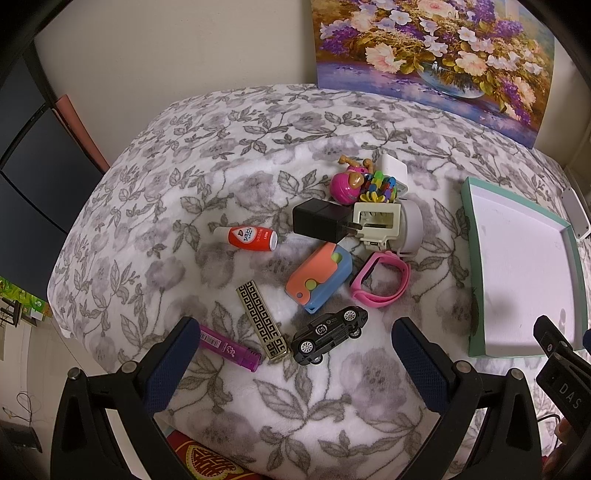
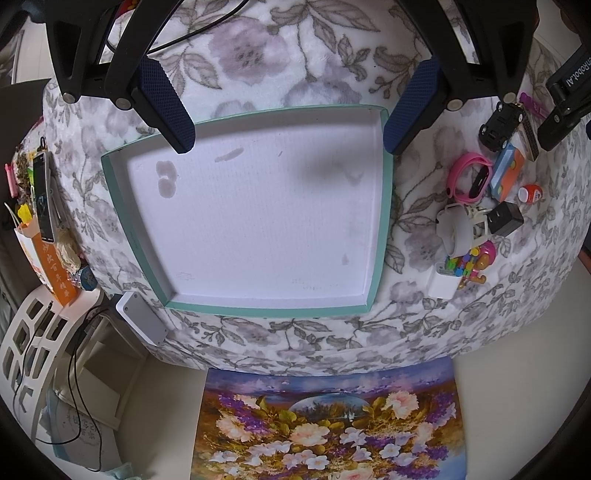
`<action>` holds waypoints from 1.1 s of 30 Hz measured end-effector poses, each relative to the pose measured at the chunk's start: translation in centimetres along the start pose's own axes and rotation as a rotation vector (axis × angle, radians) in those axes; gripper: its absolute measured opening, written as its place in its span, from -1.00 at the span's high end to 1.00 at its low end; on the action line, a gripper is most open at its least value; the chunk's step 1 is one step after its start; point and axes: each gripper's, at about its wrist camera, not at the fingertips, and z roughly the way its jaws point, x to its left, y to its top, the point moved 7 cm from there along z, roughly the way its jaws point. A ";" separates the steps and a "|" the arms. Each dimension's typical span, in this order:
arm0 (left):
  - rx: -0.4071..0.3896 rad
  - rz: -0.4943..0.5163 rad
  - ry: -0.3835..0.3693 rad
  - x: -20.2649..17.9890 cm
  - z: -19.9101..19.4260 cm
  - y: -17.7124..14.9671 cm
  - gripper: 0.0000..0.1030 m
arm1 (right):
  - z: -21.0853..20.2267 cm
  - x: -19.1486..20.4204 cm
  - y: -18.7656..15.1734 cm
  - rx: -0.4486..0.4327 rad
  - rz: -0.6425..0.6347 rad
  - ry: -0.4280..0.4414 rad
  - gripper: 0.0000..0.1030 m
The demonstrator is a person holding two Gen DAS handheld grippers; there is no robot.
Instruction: Organize rigid objects
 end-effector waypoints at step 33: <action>0.109 -0.291 -0.099 10.1 4.6 -2.6 -1.00 | -1.0 12.2 -1.3 0.002 -0.271 0.296 -1.00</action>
